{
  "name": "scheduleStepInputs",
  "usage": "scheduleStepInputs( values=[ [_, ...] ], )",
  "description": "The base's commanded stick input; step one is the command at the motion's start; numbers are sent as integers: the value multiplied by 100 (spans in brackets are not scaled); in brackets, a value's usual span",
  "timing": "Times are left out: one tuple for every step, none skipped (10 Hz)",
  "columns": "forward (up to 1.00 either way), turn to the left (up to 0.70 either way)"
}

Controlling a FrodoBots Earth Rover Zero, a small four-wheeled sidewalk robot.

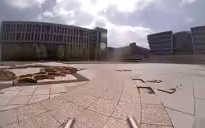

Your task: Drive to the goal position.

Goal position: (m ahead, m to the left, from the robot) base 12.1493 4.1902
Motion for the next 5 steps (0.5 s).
scheduleStepInputs(
  values=[
    [70,0],
    [70,0],
    [70,0],
    [70,0],
    [70,0]
  ],
)
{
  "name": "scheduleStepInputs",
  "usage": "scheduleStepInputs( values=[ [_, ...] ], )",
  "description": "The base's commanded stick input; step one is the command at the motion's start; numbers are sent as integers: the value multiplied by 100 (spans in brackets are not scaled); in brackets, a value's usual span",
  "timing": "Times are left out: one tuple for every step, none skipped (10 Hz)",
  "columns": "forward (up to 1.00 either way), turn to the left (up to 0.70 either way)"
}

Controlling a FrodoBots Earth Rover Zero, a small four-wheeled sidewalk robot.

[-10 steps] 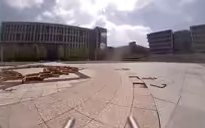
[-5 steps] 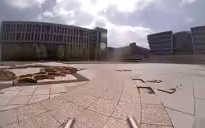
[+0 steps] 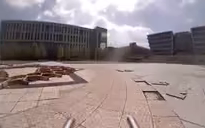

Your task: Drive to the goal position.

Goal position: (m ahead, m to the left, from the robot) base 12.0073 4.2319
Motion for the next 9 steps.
scheduleStepInputs(
  values=[
    [70,0],
    [70,0],
    [70,0],
    [70,0],
    [70,0],
    [70,0],
    [70,0],
    [70,0],
    [70,0]
  ],
)
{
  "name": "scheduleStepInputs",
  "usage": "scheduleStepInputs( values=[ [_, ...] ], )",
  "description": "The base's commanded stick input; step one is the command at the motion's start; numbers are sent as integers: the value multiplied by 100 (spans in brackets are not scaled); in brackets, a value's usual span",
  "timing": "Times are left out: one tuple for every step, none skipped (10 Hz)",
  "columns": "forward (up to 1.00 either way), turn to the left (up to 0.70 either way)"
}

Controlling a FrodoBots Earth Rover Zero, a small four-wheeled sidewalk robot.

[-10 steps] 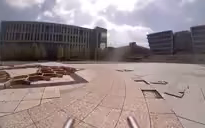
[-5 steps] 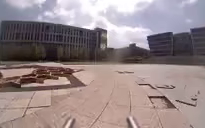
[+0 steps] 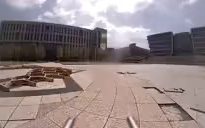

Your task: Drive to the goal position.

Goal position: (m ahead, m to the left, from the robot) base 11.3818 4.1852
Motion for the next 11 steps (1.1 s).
scheduleStepInputs(
  values=[
    [70,0],
    [70,0],
    [70,0],
    [70,0],
    [70,0],
    [70,0],
    [70,0],
    [70,0],
    [70,0],
    [70,0],
    [70,0]
  ],
)
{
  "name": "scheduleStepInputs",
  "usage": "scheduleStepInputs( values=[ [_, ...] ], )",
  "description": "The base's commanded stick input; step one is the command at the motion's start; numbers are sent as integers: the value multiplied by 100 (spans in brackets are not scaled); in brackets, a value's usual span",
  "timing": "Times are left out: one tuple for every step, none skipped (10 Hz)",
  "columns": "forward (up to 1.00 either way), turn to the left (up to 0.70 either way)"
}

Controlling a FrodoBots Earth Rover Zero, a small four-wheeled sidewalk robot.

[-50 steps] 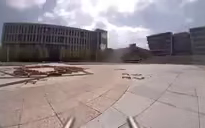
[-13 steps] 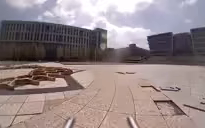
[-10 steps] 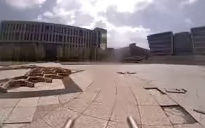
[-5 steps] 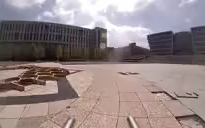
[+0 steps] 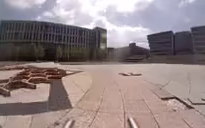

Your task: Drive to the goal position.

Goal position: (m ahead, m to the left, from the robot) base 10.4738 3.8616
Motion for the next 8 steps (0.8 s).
scheduleStepInputs(
  values=[
    [70,0],
    [70,0],
    [70,0],
    [70,0],
    [70,0],
    [70,0],
    [70,0],
    [70,0]
  ],
)
